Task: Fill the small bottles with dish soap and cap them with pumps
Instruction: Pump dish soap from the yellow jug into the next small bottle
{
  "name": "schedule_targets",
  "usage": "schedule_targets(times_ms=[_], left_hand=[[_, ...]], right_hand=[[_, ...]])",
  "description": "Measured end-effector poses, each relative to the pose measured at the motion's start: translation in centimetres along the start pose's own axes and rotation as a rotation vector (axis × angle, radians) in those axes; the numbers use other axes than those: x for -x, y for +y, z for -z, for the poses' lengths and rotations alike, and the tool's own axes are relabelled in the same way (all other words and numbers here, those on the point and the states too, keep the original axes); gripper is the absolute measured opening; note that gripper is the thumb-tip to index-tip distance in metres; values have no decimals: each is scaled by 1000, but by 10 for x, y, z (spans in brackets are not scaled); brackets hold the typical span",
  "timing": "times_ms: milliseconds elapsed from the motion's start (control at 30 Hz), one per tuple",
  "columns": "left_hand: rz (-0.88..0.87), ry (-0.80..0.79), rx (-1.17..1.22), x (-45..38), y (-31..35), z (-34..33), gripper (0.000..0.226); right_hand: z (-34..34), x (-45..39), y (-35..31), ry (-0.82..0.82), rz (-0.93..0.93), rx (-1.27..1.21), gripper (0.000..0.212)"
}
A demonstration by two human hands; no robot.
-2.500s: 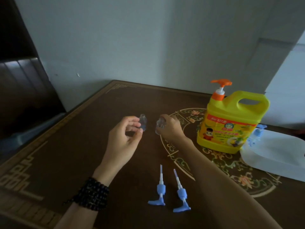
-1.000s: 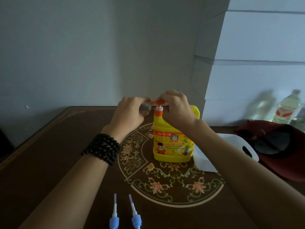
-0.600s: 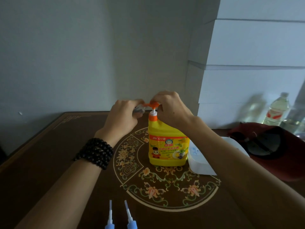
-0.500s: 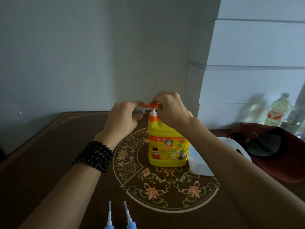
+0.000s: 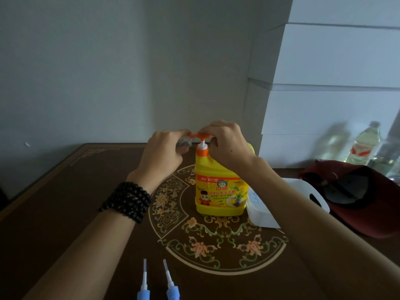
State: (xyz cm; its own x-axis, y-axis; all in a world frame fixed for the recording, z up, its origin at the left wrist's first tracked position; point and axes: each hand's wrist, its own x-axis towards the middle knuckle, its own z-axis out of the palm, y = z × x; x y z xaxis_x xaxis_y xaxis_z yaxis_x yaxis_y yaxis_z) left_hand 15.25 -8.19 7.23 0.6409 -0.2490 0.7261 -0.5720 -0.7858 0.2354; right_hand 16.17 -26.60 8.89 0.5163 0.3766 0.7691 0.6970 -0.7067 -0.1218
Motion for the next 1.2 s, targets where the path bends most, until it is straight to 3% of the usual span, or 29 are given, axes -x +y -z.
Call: schedule_targets(times_ms=[100, 233, 467, 633, 800, 933, 1033, 1200], left_hand=[[8, -2, -13, 5, -1, -5, 21], [9, -29, 27, 16, 3, -11, 25], [37, 1, -4, 2, 6, 2, 22], [49, -1, -19, 6, 5, -3, 20], [50, -28, -2, 18, 8, -11, 25], [55, -24, -13, 8, 8, -2, 21], [48, -18, -42, 3, 10, 4, 21], [62, -5, -22, 9, 8, -5, 23]], right_hand=[[-11, 10, -1, 80, -46, -39, 16], [-22, 26, -5, 86, -77, -57, 37], [-1, 5, -2, 6, 14, -13, 25], [-10, 10, 1, 63, -39, -29, 19], [-15, 23, -5, 67, -85, -92, 39], [-8, 18, -3, 48, -69, -58, 25], [-4, 9, -1, 15, -49, -27, 28], [-15, 17, -5, 131, -89, -73, 18]])
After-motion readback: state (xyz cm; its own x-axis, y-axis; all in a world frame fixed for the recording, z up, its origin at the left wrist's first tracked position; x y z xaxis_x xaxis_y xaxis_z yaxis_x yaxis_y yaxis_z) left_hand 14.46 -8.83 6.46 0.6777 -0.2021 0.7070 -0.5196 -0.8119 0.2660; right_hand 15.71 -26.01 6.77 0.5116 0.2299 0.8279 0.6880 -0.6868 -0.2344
